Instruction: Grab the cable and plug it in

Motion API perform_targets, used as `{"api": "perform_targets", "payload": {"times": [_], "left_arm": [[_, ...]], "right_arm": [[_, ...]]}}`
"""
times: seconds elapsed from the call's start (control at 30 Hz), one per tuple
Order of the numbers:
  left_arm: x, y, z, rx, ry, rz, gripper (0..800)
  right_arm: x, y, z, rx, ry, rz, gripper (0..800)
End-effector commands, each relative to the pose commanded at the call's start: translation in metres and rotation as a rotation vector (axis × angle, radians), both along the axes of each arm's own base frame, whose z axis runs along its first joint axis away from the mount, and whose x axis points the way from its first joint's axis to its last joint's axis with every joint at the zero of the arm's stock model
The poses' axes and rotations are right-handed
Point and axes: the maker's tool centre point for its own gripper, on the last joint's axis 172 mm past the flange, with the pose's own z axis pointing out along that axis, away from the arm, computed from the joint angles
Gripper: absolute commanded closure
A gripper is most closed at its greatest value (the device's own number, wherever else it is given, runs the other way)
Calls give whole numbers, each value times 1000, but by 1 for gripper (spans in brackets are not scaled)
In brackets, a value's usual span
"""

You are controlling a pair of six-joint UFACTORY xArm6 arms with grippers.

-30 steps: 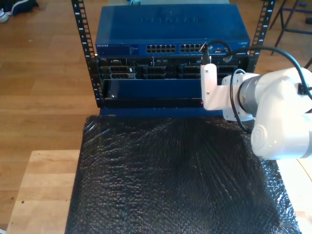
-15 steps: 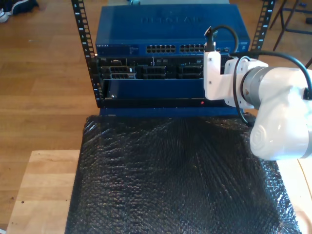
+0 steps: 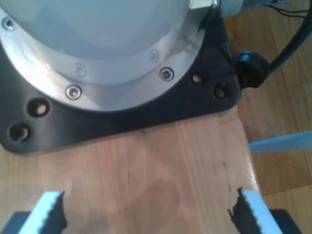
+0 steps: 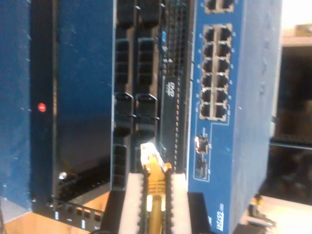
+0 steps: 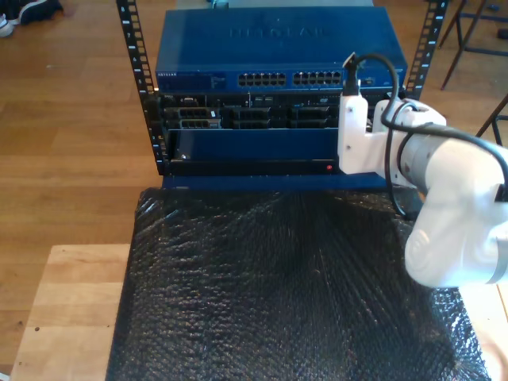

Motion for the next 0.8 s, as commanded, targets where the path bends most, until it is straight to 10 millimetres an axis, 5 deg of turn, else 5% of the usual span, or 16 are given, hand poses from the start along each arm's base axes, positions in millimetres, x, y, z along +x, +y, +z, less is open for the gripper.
{"api": "perform_targets", "payload": {"times": [0.8], "left_arm": [[0, 0, 0, 0, 0, 0, 0]], "right_arm": [[-32, 23, -7, -8, -110, 46, 800]]}}
